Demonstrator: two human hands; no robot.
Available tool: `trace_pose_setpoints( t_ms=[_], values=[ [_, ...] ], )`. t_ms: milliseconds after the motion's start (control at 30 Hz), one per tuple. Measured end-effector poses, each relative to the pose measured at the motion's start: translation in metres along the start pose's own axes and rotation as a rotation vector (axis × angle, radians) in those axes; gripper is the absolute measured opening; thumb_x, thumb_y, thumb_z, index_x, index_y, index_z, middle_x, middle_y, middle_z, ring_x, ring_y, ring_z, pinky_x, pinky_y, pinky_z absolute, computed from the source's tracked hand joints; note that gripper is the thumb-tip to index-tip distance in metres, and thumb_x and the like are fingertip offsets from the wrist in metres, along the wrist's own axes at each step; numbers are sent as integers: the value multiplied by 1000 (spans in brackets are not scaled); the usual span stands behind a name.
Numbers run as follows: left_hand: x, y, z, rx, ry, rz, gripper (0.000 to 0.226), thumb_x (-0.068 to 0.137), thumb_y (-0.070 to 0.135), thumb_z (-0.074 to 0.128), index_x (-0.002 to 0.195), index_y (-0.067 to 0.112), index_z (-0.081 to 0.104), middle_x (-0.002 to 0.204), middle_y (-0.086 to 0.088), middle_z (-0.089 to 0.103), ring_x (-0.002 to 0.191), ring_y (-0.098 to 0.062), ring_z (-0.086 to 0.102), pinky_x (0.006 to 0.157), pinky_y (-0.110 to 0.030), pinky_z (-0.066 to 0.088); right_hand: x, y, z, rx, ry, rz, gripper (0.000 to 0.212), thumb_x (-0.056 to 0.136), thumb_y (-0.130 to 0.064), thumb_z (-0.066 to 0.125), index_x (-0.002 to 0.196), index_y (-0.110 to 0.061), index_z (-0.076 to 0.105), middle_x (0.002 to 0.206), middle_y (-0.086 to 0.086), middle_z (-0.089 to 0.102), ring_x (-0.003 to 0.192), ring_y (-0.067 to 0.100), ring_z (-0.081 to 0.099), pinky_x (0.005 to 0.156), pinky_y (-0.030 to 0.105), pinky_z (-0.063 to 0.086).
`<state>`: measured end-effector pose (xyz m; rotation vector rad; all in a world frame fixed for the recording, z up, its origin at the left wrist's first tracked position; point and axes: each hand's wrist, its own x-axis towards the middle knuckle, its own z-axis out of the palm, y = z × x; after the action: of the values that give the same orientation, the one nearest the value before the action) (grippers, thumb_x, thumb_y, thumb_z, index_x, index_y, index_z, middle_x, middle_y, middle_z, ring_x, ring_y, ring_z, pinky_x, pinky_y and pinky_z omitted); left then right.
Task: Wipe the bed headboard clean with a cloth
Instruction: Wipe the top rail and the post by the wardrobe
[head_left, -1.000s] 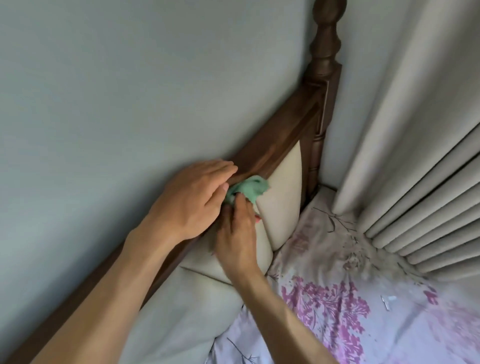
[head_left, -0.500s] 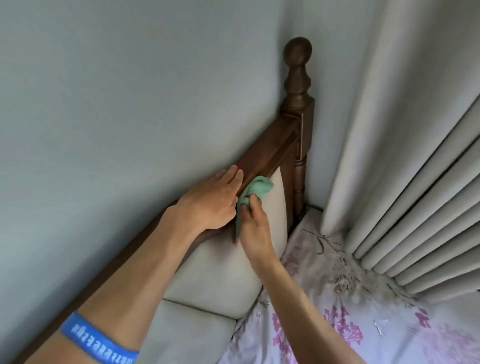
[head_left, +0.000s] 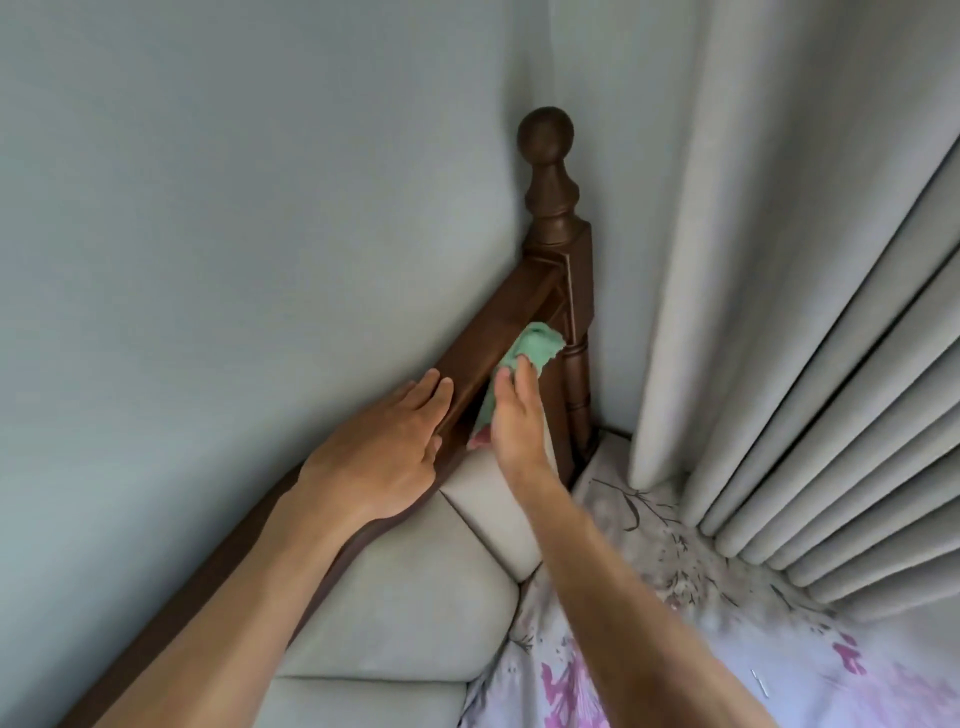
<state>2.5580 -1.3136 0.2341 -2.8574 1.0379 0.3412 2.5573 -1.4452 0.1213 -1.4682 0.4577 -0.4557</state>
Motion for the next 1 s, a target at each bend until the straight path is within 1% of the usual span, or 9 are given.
trace_pose_setpoints(
  t_ms=[133,267,400,567,633,733,800,867,1000],
  values=[
    [-2,3,0,6,-17,10,62,105,26,33,158,21,1,167,4,-6,153,-11,1,123,-25,5,72,-9,-24,-20,76,156,51,108,-28,33,156,-11,23,165,8,16,152,21,13,124,31,2],
    [-3,3,-2,9,-16,14,62,105,26,31,158,21,-1,166,5,-8,153,-10,0,121,-23,3,31,-5,-8,220,56,188,53,106,-36,39,156,-21,27,165,0,19,152,14,14,126,36,8],
    [-3,2,0,-2,-14,12,62,105,27,31,158,23,0,166,7,-7,153,-9,-1,122,-26,7,65,-21,-25,283,106,200,52,107,-31,39,156,-18,26,164,3,21,150,15,19,117,21,12],
    [-2,3,-3,-21,-32,0,62,104,27,33,158,22,2,167,6,-3,153,-12,4,124,-31,14,14,-22,7,54,-34,-146,45,105,-23,42,147,-9,43,163,0,19,152,14,-4,117,15,-3],
    [1,6,-6,-56,17,21,63,101,25,37,158,22,11,166,3,9,151,-16,17,120,-37,28,-17,-11,12,-86,-131,-341,40,102,-24,41,137,-10,56,155,-5,32,152,18,-10,121,21,-8],
    [-2,13,-14,-78,62,-36,49,98,23,41,146,18,40,153,-4,42,135,-25,46,104,-40,44,-30,-26,-4,-190,-168,-362,38,103,-22,38,132,-14,61,147,-5,47,153,19,-1,123,25,-5],
    [-15,19,-22,-114,157,-117,27,93,22,45,110,14,64,123,-9,66,109,-31,62,84,-38,52,-47,-36,-9,-280,-232,-459,38,105,-20,35,131,-13,61,145,-10,47,151,6,8,124,27,1],
    [-45,17,-30,-180,312,-195,18,87,24,52,79,12,64,94,-10,73,90,-33,66,70,-35,50,-75,-44,-5,-304,-345,-487,44,104,-28,29,136,-14,57,148,-13,41,149,3,15,126,35,7],
    [-158,-8,-3,-406,650,-258,20,87,14,59,95,12,76,101,-3,74,93,-26,67,80,-37,52,-139,-58,22,-329,-480,-593,49,106,-38,30,141,-12,53,151,-5,40,148,11,25,124,47,15]
  ],
)
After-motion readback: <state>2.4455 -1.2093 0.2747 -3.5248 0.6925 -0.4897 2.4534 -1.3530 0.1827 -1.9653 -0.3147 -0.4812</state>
